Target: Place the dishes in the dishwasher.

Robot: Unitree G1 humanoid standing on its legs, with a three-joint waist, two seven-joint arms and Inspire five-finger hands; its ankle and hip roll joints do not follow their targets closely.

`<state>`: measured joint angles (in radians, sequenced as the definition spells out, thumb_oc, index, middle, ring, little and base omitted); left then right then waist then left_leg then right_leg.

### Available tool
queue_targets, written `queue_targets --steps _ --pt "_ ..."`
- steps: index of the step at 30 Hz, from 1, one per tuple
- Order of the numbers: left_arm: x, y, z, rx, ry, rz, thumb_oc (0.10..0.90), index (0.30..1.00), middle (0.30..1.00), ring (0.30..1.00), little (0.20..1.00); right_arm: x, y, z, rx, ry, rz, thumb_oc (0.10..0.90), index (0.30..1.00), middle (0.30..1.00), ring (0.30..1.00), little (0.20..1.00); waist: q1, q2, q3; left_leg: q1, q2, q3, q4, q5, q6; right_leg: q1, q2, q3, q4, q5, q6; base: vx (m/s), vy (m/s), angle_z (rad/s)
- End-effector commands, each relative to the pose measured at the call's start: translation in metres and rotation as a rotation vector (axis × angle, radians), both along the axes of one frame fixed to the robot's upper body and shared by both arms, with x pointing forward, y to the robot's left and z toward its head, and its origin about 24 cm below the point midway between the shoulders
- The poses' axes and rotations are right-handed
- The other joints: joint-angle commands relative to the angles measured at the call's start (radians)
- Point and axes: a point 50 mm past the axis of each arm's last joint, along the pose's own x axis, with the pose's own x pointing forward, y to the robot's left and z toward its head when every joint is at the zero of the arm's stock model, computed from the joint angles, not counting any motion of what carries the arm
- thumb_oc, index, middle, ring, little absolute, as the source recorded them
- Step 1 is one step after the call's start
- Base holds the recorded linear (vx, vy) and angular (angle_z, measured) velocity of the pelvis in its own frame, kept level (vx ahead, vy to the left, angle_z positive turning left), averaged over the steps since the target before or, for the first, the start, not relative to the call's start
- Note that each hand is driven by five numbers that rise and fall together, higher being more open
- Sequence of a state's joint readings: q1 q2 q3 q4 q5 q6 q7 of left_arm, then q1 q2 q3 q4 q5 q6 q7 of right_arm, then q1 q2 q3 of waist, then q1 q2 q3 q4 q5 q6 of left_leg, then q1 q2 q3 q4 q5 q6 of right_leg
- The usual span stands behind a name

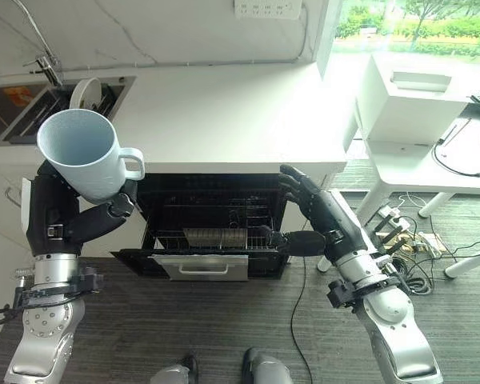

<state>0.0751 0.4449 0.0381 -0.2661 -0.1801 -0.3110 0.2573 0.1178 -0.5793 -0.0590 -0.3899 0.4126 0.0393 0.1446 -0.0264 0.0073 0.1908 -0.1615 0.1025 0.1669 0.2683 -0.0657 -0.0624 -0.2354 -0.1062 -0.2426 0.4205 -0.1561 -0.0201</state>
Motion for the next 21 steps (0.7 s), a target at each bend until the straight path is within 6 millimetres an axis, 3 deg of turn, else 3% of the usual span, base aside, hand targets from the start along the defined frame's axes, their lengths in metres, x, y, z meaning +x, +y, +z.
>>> queue_targets --steps 1,4,7,10,12,15,21 --pt "-0.007 -0.007 0.055 0.093 -0.297 -0.063 0.4 0.3 0.3 0.3 0.3 -0.003 0.012 0.051 0.099 -0.306 0.076 0.8 0.9 0.9 0.9 0.9 0.005 -0.028 -0.073 0.016 0.005 -0.021 0.032 -0.118 -0.005 0.142 -0.077 0.037 -0.12 -0.008 0.168 0.04 0.21 0.03" --pt "-0.001 -0.009 0.058 0.11 -0.28 -0.084 0.4 0.3 0.3 0.3 0.3 0.0 0.017 0.046 0.139 -0.269 0.098 0.8 0.9 0.9 0.9 0.9 0.017 -0.048 -0.068 0.019 -0.031 -0.033 0.032 -0.143 0.035 0.177 -0.1 0.017 -0.12 0.023 0.183 0.12 0.322 0.1" --pt "0.002 -0.013 0.056 0.141 -0.263 -0.098 0.4 0.3 0.3 0.3 0.3 0.001 0.019 0.044 0.197 -0.258 0.12 0.8 0.9 0.9 0.9 0.9 0.013 -0.05 -0.054 0.018 -0.043 -0.056 0.032 -0.143 0.056 0.199 -0.085 0.02 -0.12 0.12 0.184 0.07 0.091 0.01" --pt "0.008 -0.019 0.055 0.171 -0.253 -0.1 0.4 0.3 0.3 0.3 0.3 0.004 0.025 0.04 0.258 -0.247 0.151 0.8 0.9 0.9 0.9 0.9 0.007 -0.055 -0.04 0.02 -0.046 -0.073 0.032 -0.143 0.048 0.138 -0.086 0.049 -0.12 0.075 0.176 0.02 -0.098 0.06" --pt "0.013 -0.023 0.055 0.212 -0.256 -0.064 0.4 0.3 0.3 0.3 0.3 0.008 0.037 0.041 0.301 -0.238 0.205 0.8 0.9 0.9 0.9 0.9 0.006 -0.062 -0.03 0.034 -0.045 -0.064 0.032 -0.162 0.045 0.086 -0.115 0.068 -0.12 0.116 0.191 0.07 -0.192 -0.03" --pt "0.018 -0.024 0.047 0.209 -0.224 -0.026 0.4 0.3 0.3 0.3 0.3 0.012 0.044 0.045 0.348 -0.213 0.277 0.8 0.9 0.9 0.9 0.9 0.014 -0.059 -0.049 0.047 -0.023 -0.041 0.032 -0.168 0.043 0.092 -0.099 0.068 -0.12 0.047 0.189 0.07 -0.195 -0.05" --pt "0.025 -0.038 0.036 0.222 -0.182 -0.038 0.4 0.3 0.3 0.3 0.3 0.016 0.06 0.054 0.413 -0.193 0.434 0.8 0.9 0.9 0.9 0.9 0.024 -0.051 -0.081 0.072 0.011 -0.007 0.032 -0.177 0.024 0.122 -0.077 0.058 -0.12 0.001 0.165 0.08 -0.141 -0.02"
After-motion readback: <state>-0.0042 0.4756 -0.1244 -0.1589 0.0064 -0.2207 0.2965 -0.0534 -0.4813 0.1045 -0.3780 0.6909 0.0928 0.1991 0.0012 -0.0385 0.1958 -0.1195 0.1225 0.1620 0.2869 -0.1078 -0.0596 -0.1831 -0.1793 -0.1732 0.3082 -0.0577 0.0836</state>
